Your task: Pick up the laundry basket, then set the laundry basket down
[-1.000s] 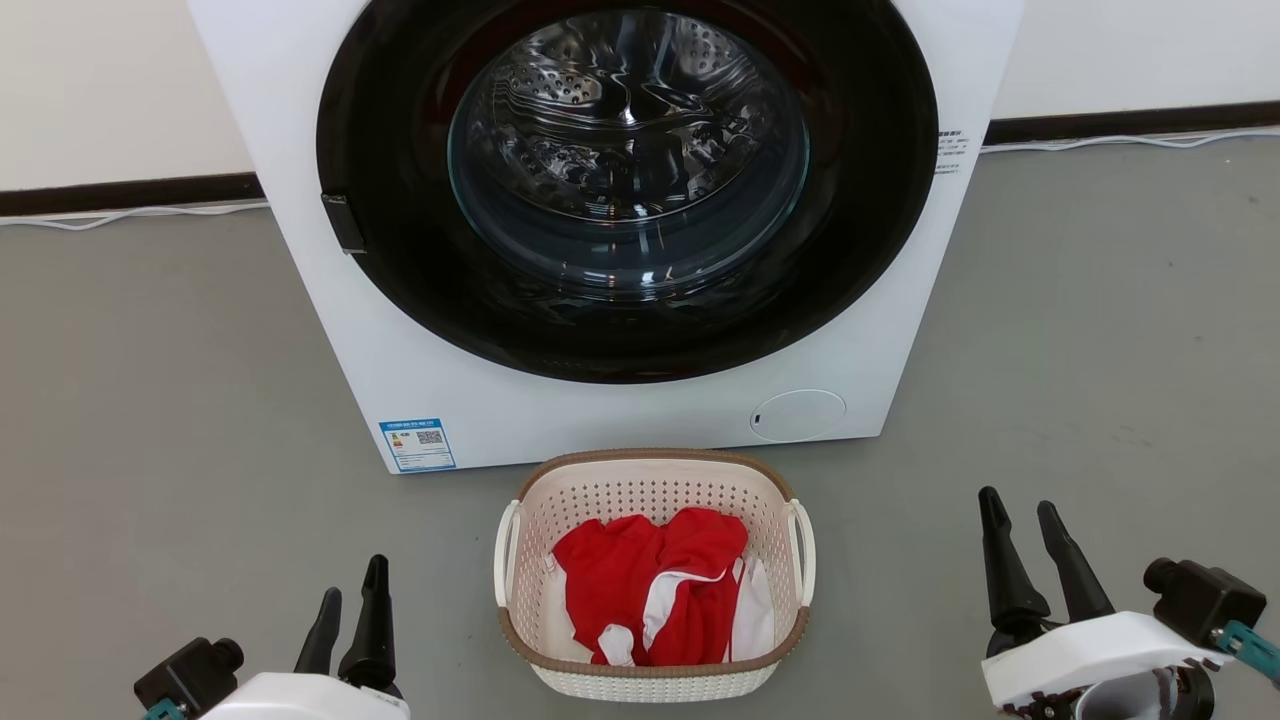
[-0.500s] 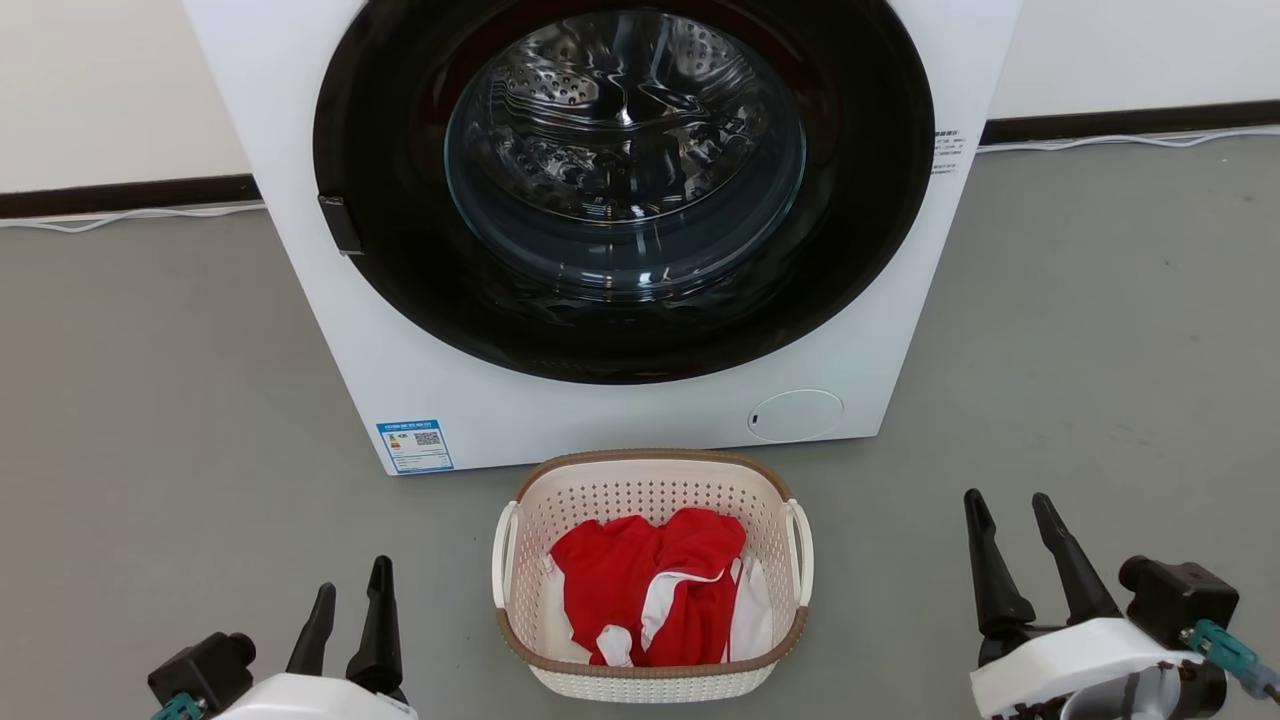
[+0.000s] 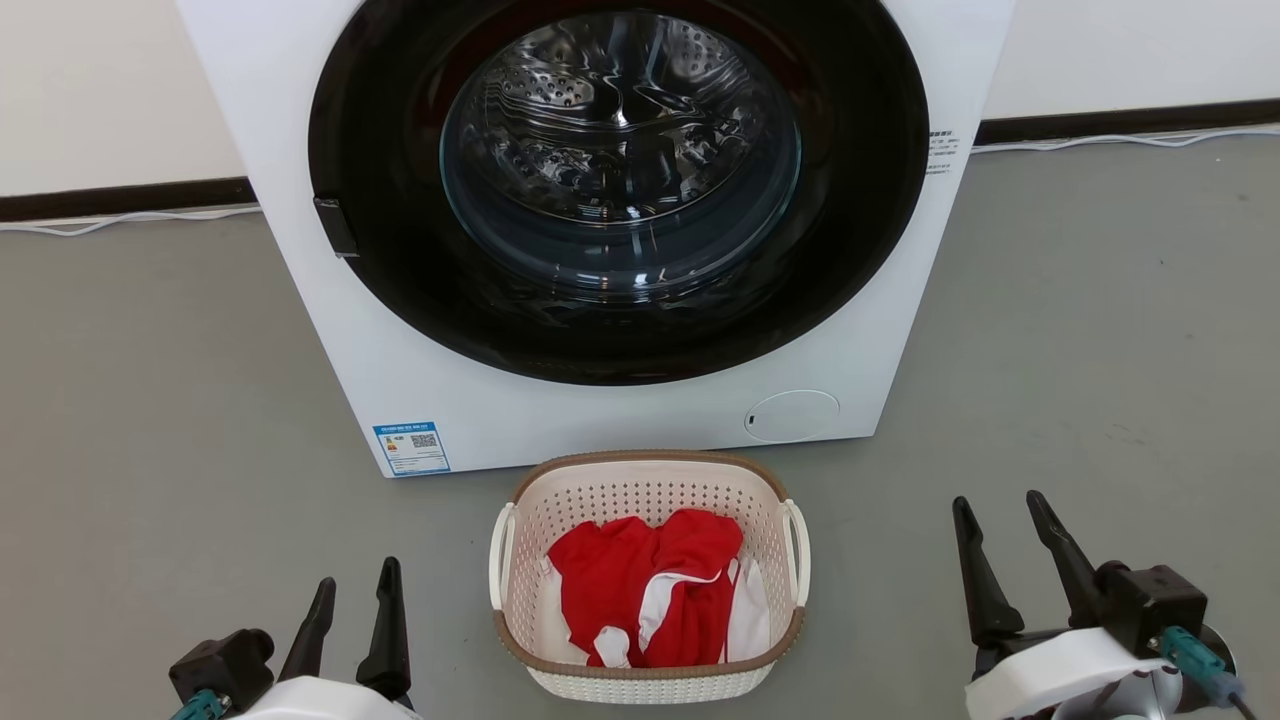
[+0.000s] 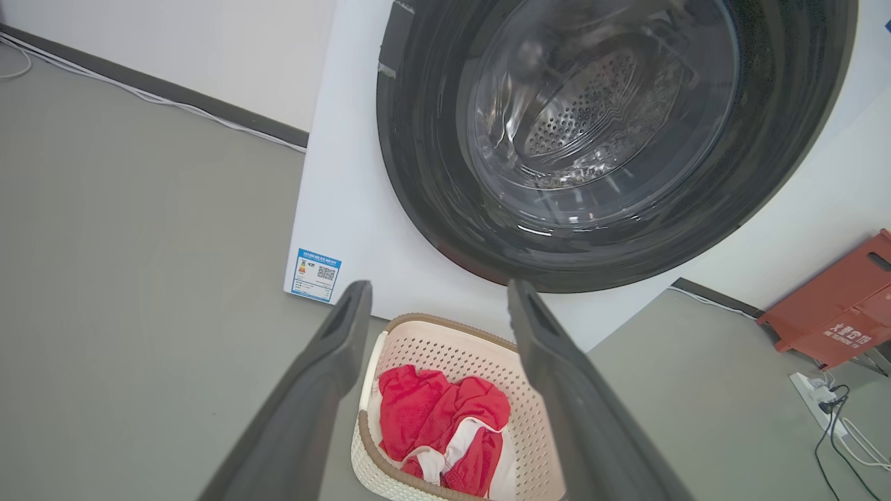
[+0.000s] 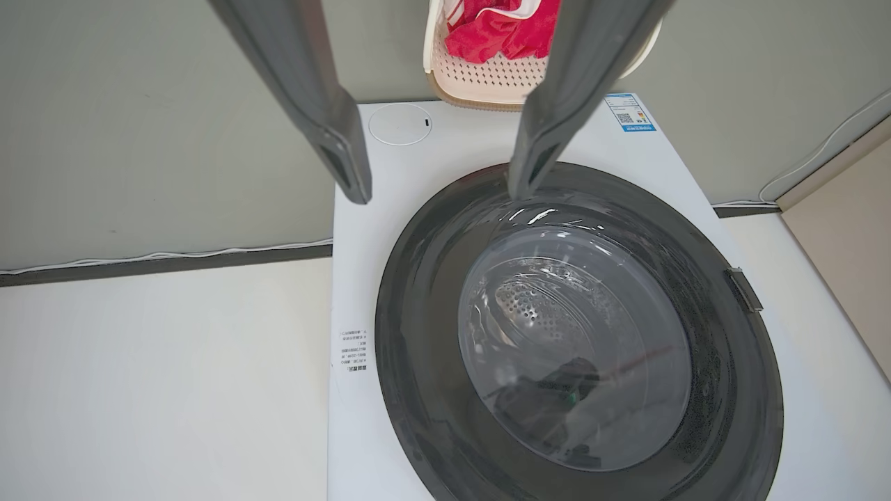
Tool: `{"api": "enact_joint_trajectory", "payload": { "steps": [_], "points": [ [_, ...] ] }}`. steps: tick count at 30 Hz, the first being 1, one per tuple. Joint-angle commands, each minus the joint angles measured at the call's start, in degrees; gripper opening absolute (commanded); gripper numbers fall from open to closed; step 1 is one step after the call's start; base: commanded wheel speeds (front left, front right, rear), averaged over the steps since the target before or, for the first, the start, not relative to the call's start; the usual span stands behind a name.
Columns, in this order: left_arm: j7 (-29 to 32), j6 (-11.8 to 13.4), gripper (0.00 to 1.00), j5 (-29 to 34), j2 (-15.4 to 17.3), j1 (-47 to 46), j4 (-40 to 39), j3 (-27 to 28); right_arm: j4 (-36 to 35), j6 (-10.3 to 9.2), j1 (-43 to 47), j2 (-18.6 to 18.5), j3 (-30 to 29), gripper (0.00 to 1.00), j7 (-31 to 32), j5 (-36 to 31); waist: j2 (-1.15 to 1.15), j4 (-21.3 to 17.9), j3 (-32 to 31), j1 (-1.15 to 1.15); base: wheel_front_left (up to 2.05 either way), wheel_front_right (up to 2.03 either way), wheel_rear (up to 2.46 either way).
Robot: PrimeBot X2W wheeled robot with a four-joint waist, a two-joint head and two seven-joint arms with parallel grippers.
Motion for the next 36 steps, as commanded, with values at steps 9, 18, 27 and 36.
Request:
{"api": "enact_joint_trajectory", "payload": {
  "steps": [9,18,27,36],
  "points": [
    [-2.5,0.8,1.00,6.9,0.7,-1.3,-1.0,1.2,0.5,0.41,-1.9,-0.1,1.2,1.00,-2.6,-7.4,0.00,-0.1,0.1,0.00,0.00,0.00,0.00],
    [-3.0,0.9,1.00,8.7,0.8,-1.3,-0.7,1.3,1.3,0.42,-2.2,0.0,0.9,1.00,-3.1,-9.3,0.00,-0.3,0.0,0.00,0.00,0.00,0.00],
    [-3.0,0.8,1.00,8.8,0.8,-1.4,-0.8,1.3,1.8,0.42,-2.3,0.3,0.3,1.00,-3.1,-9.0,0.00,-0.3,0.1,0.00,0.00,0.00,0.00],
    [-3.0,0.9,1.00,8.9,0.8,-2.0,-0.7,1.1,1.5,0.42,-2.5,0.7,-0.8,1.00,-3.1,-9.8,0.00,-0.1,0.8,0.00,0.00,0.00,0.00]
  ]
}}
